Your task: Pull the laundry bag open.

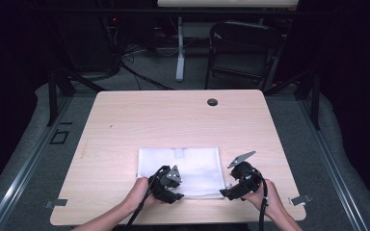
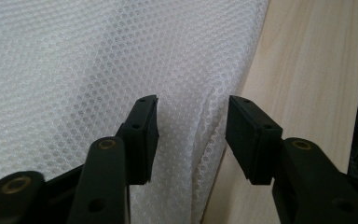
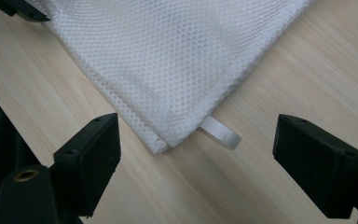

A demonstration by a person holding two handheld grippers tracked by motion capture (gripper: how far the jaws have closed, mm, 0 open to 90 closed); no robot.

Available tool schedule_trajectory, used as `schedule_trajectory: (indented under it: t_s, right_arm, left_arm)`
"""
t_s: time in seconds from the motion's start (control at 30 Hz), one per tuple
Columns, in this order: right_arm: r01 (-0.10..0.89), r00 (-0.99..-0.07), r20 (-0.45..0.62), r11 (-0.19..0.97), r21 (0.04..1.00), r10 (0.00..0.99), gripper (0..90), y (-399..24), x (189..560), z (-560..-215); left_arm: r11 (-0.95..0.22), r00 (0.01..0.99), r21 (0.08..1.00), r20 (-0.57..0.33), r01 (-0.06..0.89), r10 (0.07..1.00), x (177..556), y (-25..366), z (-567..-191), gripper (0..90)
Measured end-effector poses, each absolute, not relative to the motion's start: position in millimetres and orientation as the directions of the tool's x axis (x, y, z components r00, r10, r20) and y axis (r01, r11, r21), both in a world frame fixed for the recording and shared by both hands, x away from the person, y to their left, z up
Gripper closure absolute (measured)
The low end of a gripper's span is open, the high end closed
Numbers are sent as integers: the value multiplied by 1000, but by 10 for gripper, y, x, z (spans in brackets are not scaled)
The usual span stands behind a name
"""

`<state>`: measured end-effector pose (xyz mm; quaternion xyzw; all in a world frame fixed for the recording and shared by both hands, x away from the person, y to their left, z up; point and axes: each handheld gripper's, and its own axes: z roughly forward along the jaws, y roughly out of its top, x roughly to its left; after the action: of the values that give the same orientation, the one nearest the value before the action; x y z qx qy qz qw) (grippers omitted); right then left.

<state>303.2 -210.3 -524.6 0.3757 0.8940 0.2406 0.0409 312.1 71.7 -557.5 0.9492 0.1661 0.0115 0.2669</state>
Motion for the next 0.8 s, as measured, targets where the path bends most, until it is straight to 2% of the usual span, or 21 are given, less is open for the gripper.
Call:
schedule_trajectory:
  t_s: [0.13, 0.37, 0.57, 0.7, 0.8]
  right_arm:
    - [650, -718, 116, 603, 462, 686, 180, -2091, 3018, -5247]
    - [644, -720, 110, 602, 471, 685, 255, -2076, 3008, -5248]
    - [622, -737, 100, 613, 488, 668, 351, -2041, 2978, -5209]
    - [592, -756, 96, 614, 522, 647, 462, -1996, 2931, -5167]
    - [570, -767, 79, 621, 538, 637, 585, -1944, 2889, -5134]
  left_arm:
    - [-801, 948, 517, -75, 303, 310, 3139, 707, -5591, 717]
    - [-796, 947, 525, -66, 301, 315, 3146, 690, -5599, 852]
    - [-789, 945, 533, -71, 307, 319, 3152, 697, -5576, 887]
    - [-770, 937, 545, -89, 330, 339, 3168, 702, -5547, 890]
    - [-762, 934, 554, -86, 335, 348, 3166, 702, -5506, 890]
